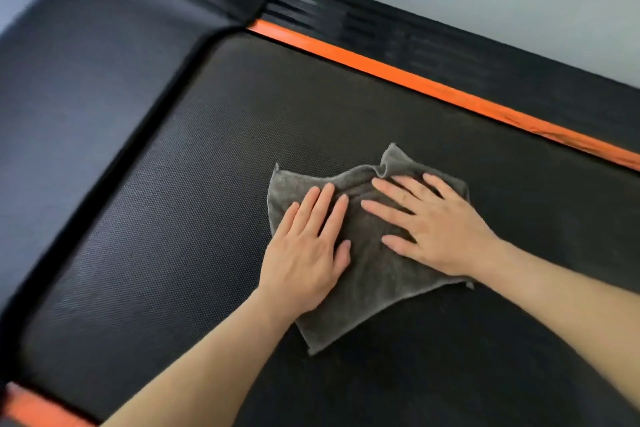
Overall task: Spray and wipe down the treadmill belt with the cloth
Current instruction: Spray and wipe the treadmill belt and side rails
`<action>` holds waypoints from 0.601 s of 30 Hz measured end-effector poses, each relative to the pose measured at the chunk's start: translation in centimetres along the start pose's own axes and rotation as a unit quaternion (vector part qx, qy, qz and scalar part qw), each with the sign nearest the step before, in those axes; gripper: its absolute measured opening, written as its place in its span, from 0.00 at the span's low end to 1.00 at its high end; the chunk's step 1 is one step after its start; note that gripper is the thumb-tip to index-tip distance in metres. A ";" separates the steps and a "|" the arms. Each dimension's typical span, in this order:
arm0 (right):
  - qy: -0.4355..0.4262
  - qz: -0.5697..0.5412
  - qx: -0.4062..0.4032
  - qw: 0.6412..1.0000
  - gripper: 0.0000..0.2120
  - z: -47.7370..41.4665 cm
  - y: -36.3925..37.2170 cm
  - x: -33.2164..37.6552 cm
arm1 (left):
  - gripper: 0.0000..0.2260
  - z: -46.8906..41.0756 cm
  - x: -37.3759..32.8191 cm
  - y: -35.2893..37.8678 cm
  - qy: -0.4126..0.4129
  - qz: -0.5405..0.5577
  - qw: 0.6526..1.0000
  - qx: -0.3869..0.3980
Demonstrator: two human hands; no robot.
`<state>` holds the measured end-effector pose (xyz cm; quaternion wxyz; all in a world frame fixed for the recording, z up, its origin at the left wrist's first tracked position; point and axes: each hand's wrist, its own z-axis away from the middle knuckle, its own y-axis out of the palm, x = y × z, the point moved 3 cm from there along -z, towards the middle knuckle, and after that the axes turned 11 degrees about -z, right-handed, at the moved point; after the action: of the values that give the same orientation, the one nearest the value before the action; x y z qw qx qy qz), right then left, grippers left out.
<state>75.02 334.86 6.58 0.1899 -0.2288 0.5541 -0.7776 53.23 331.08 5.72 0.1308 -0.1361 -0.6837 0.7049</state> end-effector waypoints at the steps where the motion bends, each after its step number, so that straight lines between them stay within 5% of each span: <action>1: 0.048 -0.017 -0.012 0.999 0.28 -0.9 -0.5 0.0 | 0.28 -1.7 0.2 0.0 -0.013 -0.003 1.000 -0.007; 4: 0.186 -0.091 -0.086 0.975 0.30 -3.6 -0.2 4.1 | 0.29 -5.6 1.8 -0.2 -0.064 0.002 0.998 0.005; 6: 0.200 -0.123 -0.099 0.967 0.30 -3.4 0.8 8.0 | 0.28 -4.7 2.1 0.1 -0.085 0.008 0.996 0.002; 13: 0.039 -0.118 -0.056 0.991 0.30 6.0 5.1 18.8 | 0.28 12.4 0.1 -0.2 -0.166 0.009 0.984 0.056; 18: 0.003 -0.117 -0.074 0.990 0.30 3.0 4.1 13.8 | 0.29 8.2 0.1 0.2 -0.175 0.004 0.984 0.042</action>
<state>65.55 323.64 5.57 0.0789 -0.3034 0.5798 -0.7520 50.09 323.54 5.76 0.0117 -0.0081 -0.6653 0.7465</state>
